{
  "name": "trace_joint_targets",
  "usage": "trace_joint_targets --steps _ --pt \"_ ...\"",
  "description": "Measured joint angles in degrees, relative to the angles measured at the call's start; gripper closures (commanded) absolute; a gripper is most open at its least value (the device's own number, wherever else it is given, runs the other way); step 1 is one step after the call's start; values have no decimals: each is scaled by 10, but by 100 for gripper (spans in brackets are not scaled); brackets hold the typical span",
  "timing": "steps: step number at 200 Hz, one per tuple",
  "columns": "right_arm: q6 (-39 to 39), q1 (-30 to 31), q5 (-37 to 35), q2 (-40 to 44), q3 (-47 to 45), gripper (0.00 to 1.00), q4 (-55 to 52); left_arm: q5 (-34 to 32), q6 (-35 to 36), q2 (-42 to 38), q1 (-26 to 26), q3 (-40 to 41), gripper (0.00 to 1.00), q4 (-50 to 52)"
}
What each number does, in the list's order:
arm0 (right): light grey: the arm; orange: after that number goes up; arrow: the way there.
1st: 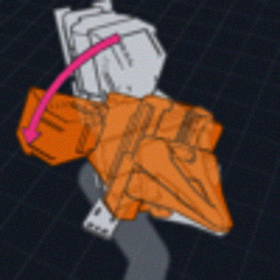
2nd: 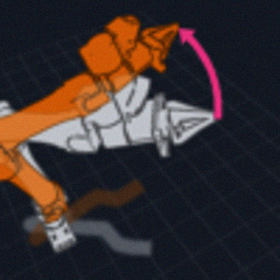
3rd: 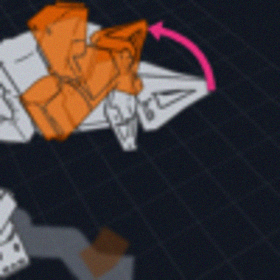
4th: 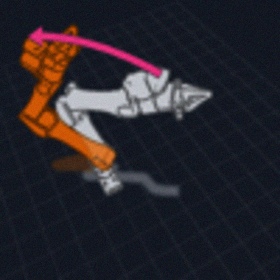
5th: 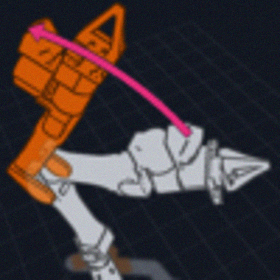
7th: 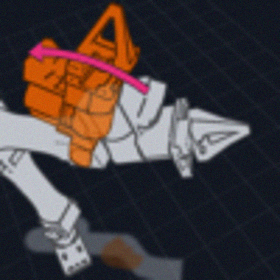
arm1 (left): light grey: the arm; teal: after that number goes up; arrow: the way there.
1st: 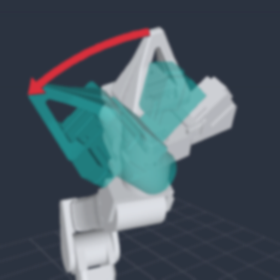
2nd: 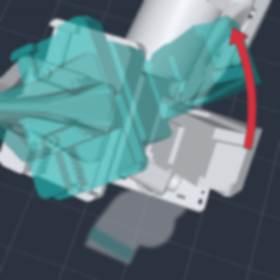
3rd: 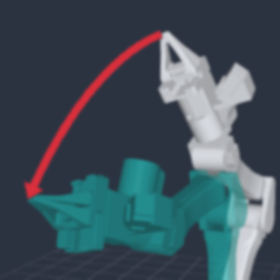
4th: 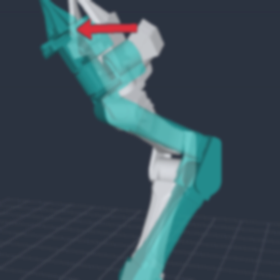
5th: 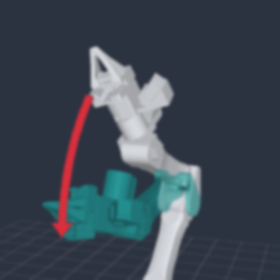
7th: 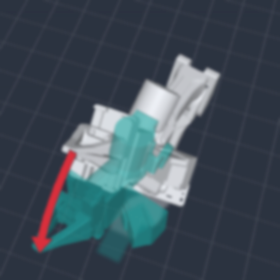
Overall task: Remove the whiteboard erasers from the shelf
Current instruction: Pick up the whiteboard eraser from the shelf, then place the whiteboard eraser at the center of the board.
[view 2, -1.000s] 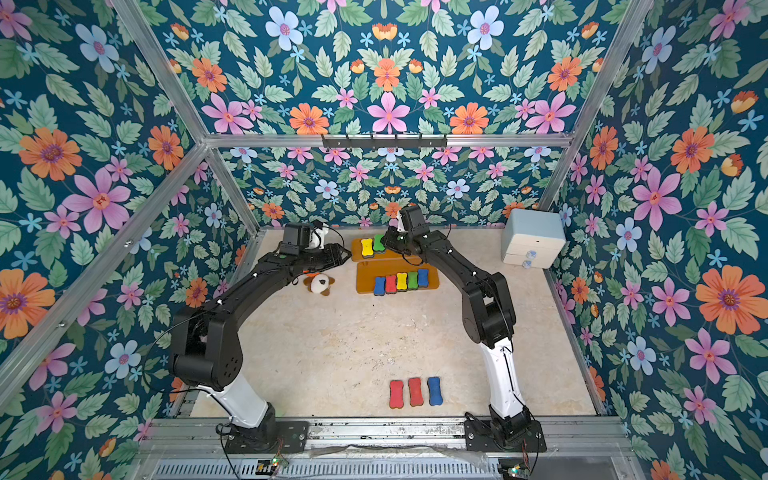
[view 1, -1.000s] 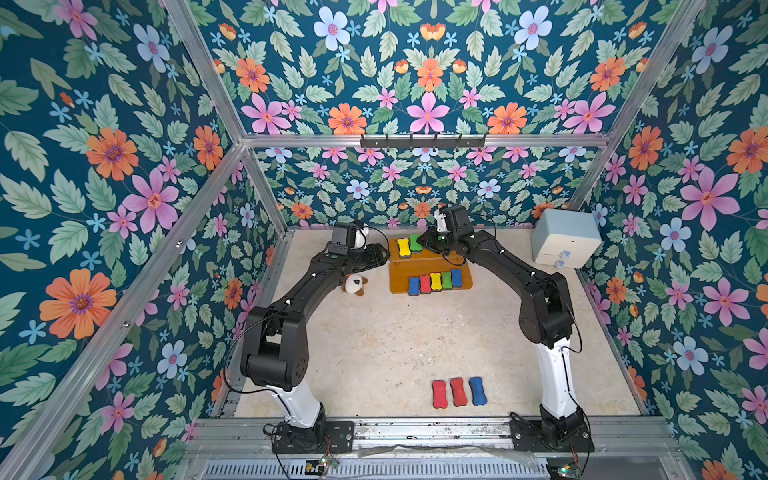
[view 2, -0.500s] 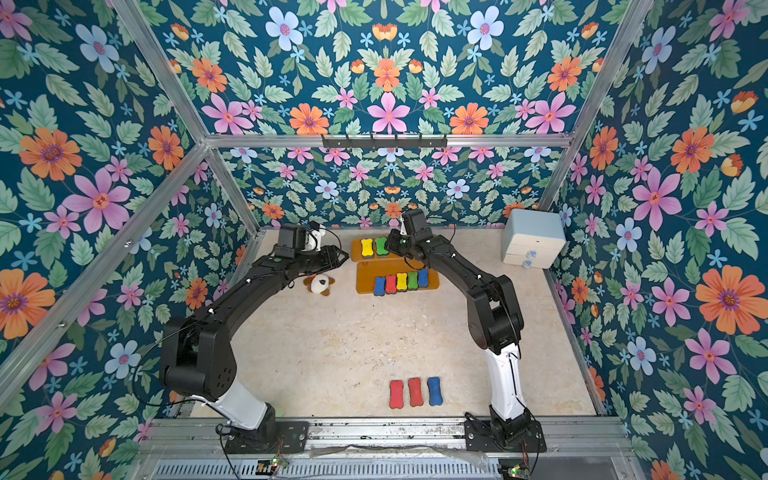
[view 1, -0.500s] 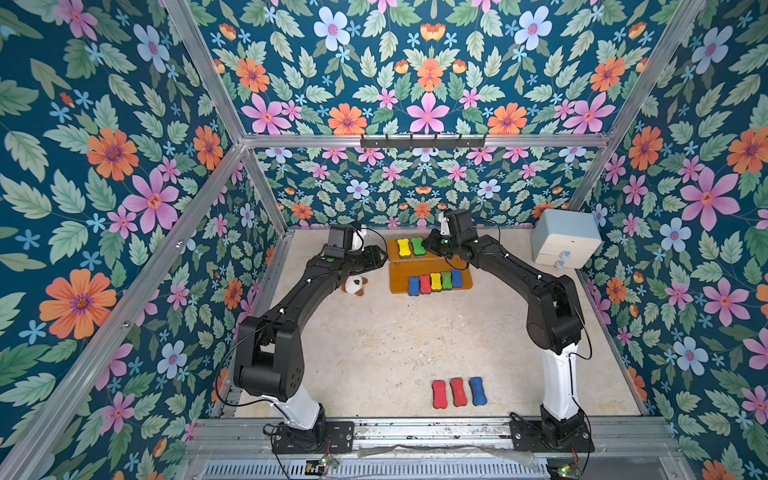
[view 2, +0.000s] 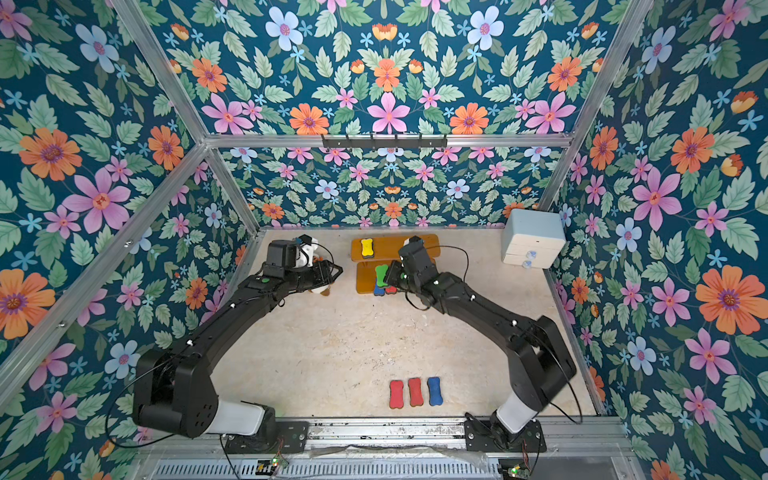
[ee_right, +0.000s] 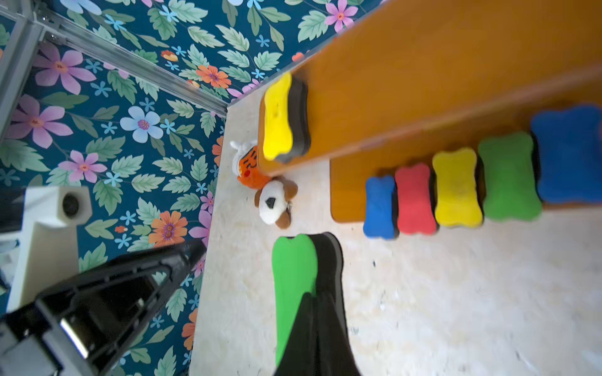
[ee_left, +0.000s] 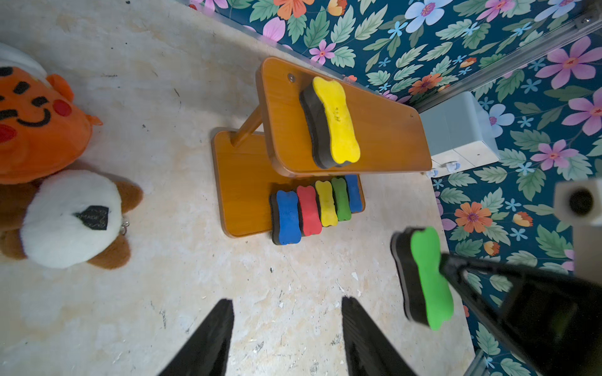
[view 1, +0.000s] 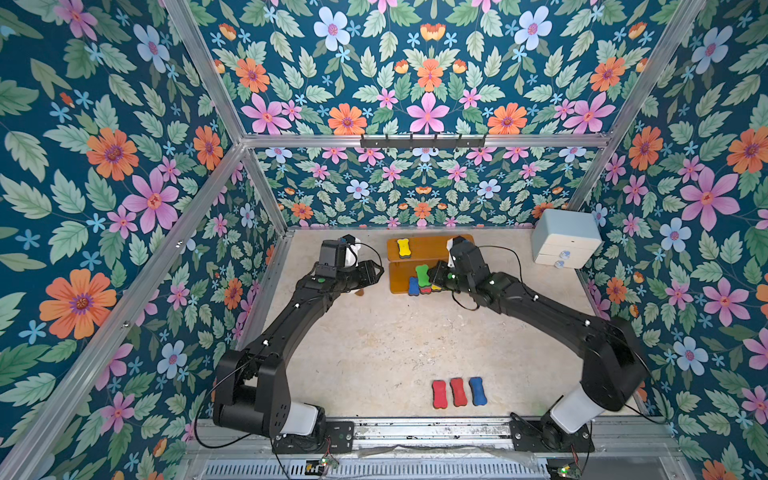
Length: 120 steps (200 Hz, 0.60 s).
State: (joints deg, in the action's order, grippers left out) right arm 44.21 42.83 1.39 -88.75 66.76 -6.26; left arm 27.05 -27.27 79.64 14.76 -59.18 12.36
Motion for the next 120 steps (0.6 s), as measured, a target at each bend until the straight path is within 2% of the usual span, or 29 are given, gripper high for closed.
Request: trace_joint_targets --steps 32,70,93,120 --pt "76 129 -68 90 -118 100 -7 3 -9 -46 0 53 41 -12" --pt "196 260 -141 113 -219 100 -17 18 -28 -91 8 110 41 -35" --pt "254 303 -160 94 -244 100 -17 23 -28 -102 10 120 41 -38" --pt "288 325 -168 78 -249 100 -12 23 -27 -106 10 129 41 -38"
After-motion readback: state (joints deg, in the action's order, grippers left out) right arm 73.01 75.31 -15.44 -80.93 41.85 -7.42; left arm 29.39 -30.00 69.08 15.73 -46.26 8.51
